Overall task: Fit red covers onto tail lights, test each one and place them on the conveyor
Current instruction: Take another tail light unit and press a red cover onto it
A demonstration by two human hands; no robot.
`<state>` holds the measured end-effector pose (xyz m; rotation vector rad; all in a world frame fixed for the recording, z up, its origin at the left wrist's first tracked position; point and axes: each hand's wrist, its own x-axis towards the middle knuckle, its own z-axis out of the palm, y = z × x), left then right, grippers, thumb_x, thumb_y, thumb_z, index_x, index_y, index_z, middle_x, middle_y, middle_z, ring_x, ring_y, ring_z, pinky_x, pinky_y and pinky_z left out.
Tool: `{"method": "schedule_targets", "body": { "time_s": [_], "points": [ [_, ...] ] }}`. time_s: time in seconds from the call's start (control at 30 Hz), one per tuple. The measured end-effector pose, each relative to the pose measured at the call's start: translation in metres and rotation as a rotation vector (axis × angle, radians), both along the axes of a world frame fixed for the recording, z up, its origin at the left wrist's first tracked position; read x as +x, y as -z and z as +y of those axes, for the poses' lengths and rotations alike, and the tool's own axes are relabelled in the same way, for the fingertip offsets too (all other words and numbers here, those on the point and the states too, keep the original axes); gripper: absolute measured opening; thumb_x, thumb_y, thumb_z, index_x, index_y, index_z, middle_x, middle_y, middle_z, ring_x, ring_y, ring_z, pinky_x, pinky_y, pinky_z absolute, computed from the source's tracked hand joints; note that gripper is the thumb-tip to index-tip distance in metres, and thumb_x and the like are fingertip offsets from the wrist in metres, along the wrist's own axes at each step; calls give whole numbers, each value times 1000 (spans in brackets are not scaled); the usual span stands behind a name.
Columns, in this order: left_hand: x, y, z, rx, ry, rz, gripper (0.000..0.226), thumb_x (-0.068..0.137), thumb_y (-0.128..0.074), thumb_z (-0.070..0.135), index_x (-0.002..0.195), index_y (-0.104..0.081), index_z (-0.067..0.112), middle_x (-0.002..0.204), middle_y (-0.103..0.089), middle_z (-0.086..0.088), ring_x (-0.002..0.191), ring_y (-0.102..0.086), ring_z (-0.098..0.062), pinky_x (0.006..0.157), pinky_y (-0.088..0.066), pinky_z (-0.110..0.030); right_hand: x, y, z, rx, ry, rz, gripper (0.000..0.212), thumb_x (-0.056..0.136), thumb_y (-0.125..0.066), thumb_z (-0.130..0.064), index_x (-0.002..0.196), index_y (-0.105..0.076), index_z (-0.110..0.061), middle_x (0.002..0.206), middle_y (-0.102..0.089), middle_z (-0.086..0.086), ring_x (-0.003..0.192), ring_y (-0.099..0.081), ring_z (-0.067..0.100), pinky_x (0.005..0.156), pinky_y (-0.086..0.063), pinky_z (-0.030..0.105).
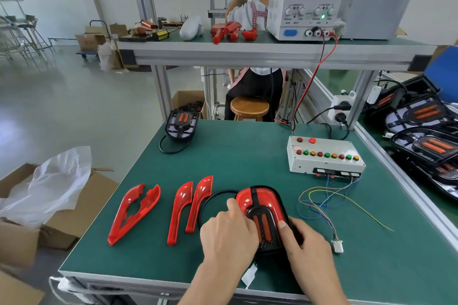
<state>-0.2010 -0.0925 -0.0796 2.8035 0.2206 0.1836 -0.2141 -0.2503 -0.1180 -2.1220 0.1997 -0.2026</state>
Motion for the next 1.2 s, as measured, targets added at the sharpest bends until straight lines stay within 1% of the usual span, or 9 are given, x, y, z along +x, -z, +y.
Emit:
{"method": "schedule_targets", "body": {
  "time_s": [0.2, 0.37, 0.5, 0.6, 0.7, 0.8, 0.93, 1.1, 1.2],
  "points": [
    [0, 2, -1, -14, -18, -15, 15, 95, -39, 37, 91, -35, 24, 64, -41, 8, 51, -36, -11, 46, -19, -30, -1, 0, -1, 14, -20, 32, 18, 94, -60, -48, 106, -71, -40, 90, -73, -17, 88, -62, -6, 73, -42, 11],
    [1, 1, -3, -44, -22, -5, 15, 94, -41, 36, 90, -35, 23, 65, -43, 9, 52, -36, -10, 46, -20, -29, -1, -2, 0, 26, -9, 28, 5, 93, -62, -46, 97, -64, -48, 87, -70, -24, 87, -58, -15, 73, -38, 6],
    [0, 7, -6, -133, -32, -38, 15, 94, -44, 36, 90, -37, 23, 78, -48, 10, 69, -52, -16, 59, -37, -30, -2, -2, 0, 33, -11, 17, 6, 93, -64, -43, 95, -62, -49, 85, -68, -25, 87, -58, -14, 73, -38, 7],
    [-7, 14, -9, -154, -45, -99, 18, 96, -44, 41, 92, -39, 25, 86, -46, 8, 78, -52, -16, 67, -41, -29, -2, 0, 1, 47, -4, 17, 6, 93, -64, -42, 93, -62, -48, 85, -69, -25, 86, -59, -14, 73, -38, 6],
    [-14, 23, -10, -164, -46, -149, 13, 97, -46, 37, 95, -45, 24, 87, -43, 6, 72, -47, -16, 63, -40, -28, -2, 2, -1, 82, 12, 22, 5, 92, -65, -43, 91, -63, -48, 86, -71, -25, 86, -61, -14, 73, -39, 5],
    [-20, 28, -12, -201, -47, -162, 9, 98, -48, 32, 96, -48, 23, 88, -41, 4, 64, -44, -14, 55, -32, -24, -1, 5, -1, 120, 24, 20, 3, 91, -66, -43, 91, -66, -46, 86, -72, -24, 86, -63, -11, 75, -43, 13],
    [-24, 32, -11, -290, -66, -152, 19, 100, -49, 40, 115, -54, 28, 96, -40, 7, 55, -39, -13, 49, -25, -21, 0, 12, -2, 189, 41, 12, 4, 91, -67, -40, 89, -69, -42, 82, -72, -29, 84, -63, -14, 75, -45, 15],
    [-27, 32, -11, -381, -15, -152, 52, 103, -42, 52, 152, -40, 36, 111, -60, 10, 95, -65, -16, 75, -40, -24, 2, 16, 0, 338, 55, -18, 11, 95, -65, -28, 95, -76, -30, 85, -76, -19, 79, -69, -5, 65, -49, 7],
    [-25, 27, -11, -500, -23, -171, 50, 104, -41, 47, 153, -43, 37, 107, -58, 13, 95, -62, -10, 76, -36, -20, 2, 15, 5, 393, 82, -47, 10, 96, -65, -27, 96, -74, -32, 88, -77, -20, 84, -69, -6, 72, -50, 10]
  ]
}}
